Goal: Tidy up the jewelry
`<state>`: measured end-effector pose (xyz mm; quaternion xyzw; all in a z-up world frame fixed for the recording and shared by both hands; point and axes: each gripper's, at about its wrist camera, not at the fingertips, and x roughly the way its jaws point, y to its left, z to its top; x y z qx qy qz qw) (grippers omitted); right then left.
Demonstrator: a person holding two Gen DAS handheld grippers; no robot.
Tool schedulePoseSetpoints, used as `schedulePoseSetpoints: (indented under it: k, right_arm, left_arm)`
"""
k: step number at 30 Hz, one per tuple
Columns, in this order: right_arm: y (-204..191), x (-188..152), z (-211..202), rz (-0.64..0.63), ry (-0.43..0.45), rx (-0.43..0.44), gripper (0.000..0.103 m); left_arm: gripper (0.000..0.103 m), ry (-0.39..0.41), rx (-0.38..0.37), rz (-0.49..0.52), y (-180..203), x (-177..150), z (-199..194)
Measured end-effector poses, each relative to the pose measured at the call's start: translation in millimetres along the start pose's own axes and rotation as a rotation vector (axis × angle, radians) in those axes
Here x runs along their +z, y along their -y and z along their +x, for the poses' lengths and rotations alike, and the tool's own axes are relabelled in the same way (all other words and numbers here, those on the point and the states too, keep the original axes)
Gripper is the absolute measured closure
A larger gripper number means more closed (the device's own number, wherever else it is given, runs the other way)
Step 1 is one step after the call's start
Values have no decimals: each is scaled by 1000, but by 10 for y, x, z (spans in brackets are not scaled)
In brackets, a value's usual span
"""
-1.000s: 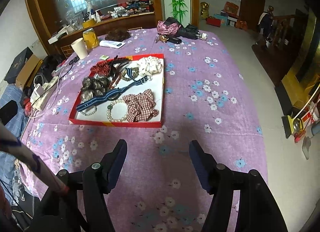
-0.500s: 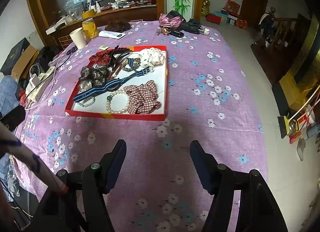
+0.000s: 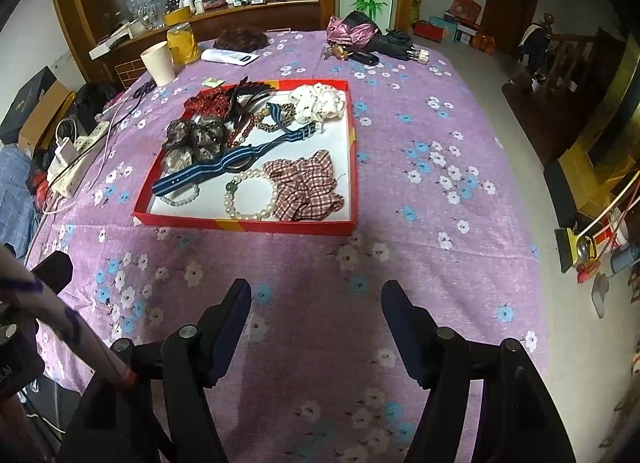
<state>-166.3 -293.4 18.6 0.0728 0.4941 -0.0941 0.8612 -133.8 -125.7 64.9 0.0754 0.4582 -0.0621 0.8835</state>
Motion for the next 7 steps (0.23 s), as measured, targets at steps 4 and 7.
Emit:
schedulePoseSetpoints:
  k: [4,7]
  right_arm:
    - [-24,-10,46,9,-19,-4,31]
    - [-42,-21,75,11,-31,-5,30]
  left_arm:
    - [0,-14,-4,-2,-39,-17,49]
    - [0,-22,-15,1,-51,-17,80]
